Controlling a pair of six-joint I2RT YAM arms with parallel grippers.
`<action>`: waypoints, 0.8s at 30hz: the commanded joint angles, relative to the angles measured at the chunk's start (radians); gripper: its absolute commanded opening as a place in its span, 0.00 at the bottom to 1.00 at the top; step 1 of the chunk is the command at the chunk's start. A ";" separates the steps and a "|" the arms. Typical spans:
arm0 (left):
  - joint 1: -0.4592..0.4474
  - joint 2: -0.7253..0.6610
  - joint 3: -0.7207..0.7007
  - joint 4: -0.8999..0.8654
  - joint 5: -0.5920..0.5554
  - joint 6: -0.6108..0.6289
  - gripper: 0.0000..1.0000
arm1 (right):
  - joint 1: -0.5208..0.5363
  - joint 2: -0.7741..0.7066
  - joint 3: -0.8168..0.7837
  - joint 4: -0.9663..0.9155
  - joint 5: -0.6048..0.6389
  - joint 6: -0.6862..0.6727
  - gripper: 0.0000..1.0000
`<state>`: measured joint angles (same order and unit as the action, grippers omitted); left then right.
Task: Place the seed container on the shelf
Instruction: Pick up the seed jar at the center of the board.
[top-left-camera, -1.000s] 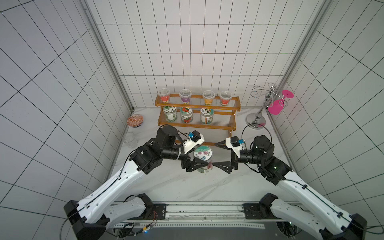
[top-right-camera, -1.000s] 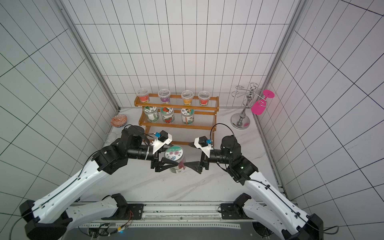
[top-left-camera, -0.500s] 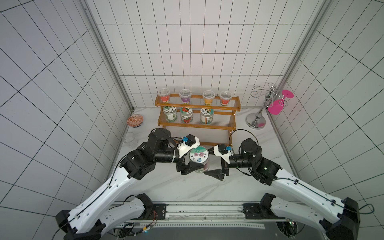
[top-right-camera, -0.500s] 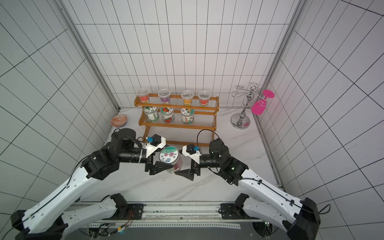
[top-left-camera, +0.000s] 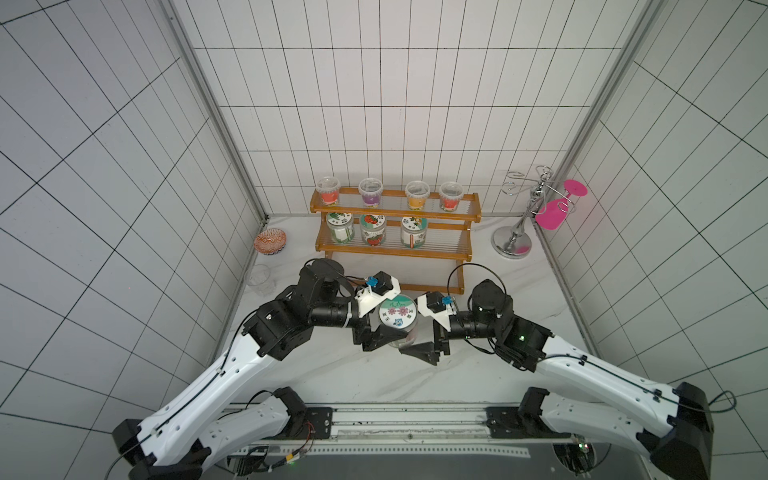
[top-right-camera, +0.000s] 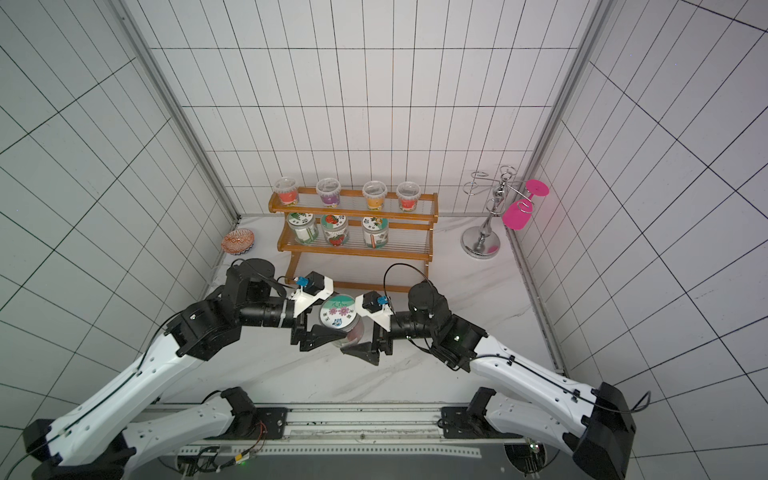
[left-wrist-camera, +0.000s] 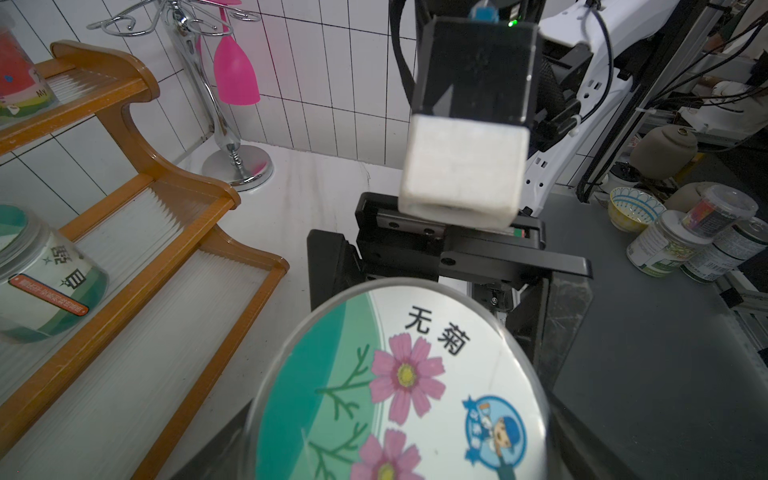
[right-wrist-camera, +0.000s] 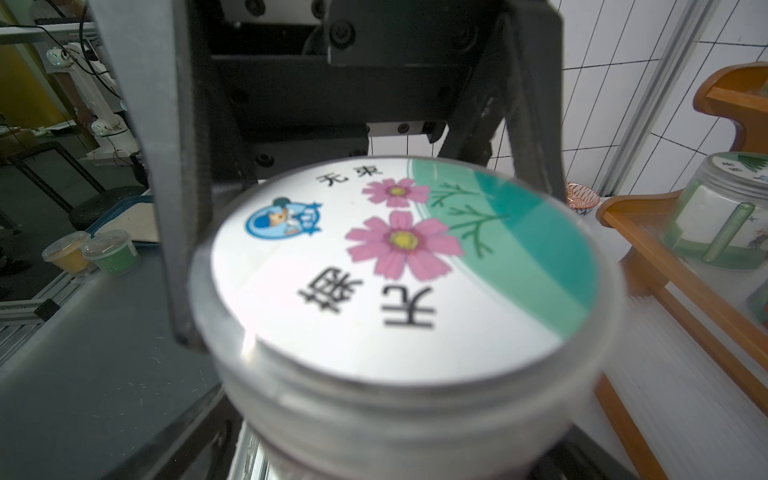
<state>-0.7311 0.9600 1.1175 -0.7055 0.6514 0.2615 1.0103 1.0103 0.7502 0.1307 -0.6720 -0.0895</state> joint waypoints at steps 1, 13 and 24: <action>0.003 0.007 -0.021 0.031 -0.009 0.043 0.56 | 0.026 0.000 0.061 0.067 -0.057 0.023 0.93; 0.001 0.016 -0.050 0.008 -0.027 0.077 0.58 | 0.027 0.004 0.058 0.072 -0.084 0.036 0.66; 0.001 -0.060 -0.035 0.124 -0.117 -0.081 0.99 | 0.024 -0.037 -0.014 0.079 0.029 -0.040 0.54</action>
<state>-0.7341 0.9310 1.0710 -0.6575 0.6056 0.2386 1.0176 1.0138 0.7479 0.1383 -0.6430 -0.0845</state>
